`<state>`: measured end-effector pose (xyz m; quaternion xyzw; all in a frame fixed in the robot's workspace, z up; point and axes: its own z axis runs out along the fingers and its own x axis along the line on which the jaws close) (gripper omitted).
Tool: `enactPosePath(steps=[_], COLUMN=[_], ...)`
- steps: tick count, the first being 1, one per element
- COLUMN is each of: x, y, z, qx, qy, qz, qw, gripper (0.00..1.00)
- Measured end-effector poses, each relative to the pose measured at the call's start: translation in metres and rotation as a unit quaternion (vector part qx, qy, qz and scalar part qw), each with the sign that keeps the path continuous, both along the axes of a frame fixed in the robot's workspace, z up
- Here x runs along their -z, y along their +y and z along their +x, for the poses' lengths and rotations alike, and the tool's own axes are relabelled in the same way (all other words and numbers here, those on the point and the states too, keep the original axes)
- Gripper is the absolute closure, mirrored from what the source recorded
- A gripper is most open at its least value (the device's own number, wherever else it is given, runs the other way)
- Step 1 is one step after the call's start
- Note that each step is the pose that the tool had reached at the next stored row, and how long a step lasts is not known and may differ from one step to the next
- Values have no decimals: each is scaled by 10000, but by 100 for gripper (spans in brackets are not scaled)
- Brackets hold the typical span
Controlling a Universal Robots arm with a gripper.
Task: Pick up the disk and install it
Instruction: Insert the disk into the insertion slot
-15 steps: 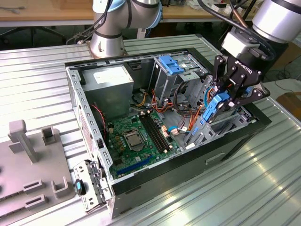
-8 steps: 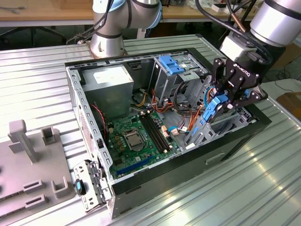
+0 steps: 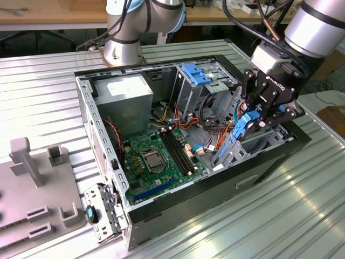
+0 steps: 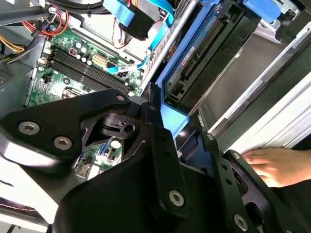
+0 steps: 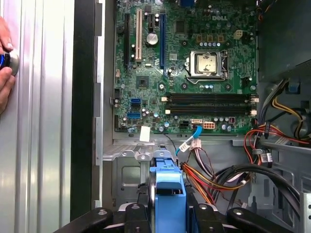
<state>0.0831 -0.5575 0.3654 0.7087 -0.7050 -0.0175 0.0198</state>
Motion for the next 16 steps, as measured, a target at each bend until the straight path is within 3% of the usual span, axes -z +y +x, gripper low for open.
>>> enactPosePath(steps=[5, 16], x=[49, 57], y=[-1, -2], z=[4, 8], qx=[0, -2], qy=[0, -2], qz=[0, 1], qw=[10000, 10000], gripper=[63, 63])
